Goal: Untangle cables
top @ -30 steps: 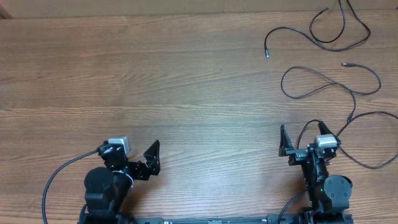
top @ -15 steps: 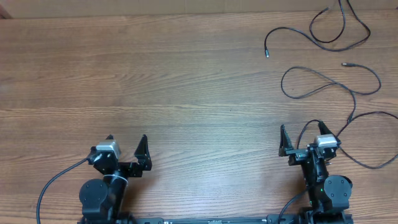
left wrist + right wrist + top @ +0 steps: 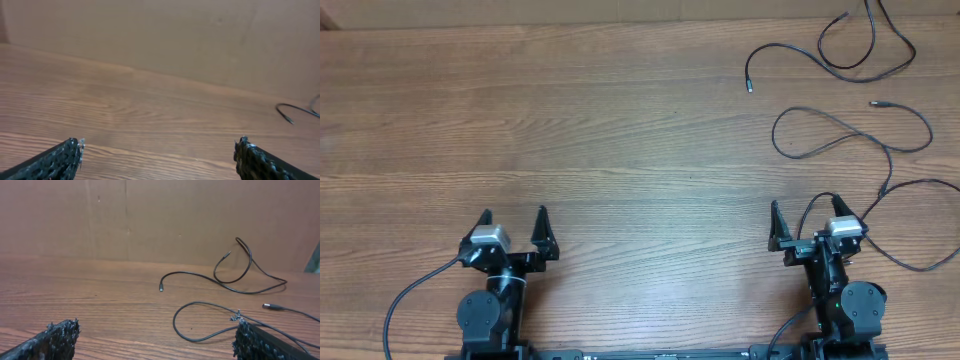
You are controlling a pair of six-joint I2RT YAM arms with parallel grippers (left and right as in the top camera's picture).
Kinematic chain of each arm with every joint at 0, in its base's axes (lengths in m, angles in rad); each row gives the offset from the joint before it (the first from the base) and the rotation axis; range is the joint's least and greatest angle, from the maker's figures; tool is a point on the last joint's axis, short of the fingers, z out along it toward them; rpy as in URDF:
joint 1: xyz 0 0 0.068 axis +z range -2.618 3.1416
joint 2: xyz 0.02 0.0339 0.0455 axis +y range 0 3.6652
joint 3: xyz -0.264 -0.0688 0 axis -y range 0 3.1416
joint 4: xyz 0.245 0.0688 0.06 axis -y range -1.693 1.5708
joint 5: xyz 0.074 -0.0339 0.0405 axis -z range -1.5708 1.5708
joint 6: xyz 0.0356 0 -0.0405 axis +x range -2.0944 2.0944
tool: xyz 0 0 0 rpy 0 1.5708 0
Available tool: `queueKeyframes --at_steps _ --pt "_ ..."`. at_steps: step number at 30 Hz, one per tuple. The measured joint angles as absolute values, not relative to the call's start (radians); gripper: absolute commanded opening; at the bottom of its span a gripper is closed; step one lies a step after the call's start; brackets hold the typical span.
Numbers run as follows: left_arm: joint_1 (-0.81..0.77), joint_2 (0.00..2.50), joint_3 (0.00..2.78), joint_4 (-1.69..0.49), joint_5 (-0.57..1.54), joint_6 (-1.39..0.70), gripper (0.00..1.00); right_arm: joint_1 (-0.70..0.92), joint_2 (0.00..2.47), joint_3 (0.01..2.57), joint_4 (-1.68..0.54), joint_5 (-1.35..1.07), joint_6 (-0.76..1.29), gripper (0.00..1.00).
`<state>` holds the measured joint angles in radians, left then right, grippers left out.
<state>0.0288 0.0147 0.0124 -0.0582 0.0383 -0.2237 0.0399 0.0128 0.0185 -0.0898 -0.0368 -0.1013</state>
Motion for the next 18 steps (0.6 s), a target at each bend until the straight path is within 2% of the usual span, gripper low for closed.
queueKeyframes --at_steps 7,18 --pt "0.029 0.015 0.012 -0.072 -0.056 -0.093 1.00 0.040 0.013 0.019 -0.090 -0.036 -0.101 1.00" --pt "0.029 0.015 0.012 -0.075 -0.081 0.040 0.99 0.040 0.013 0.019 -0.090 -0.037 -0.101 1.00"
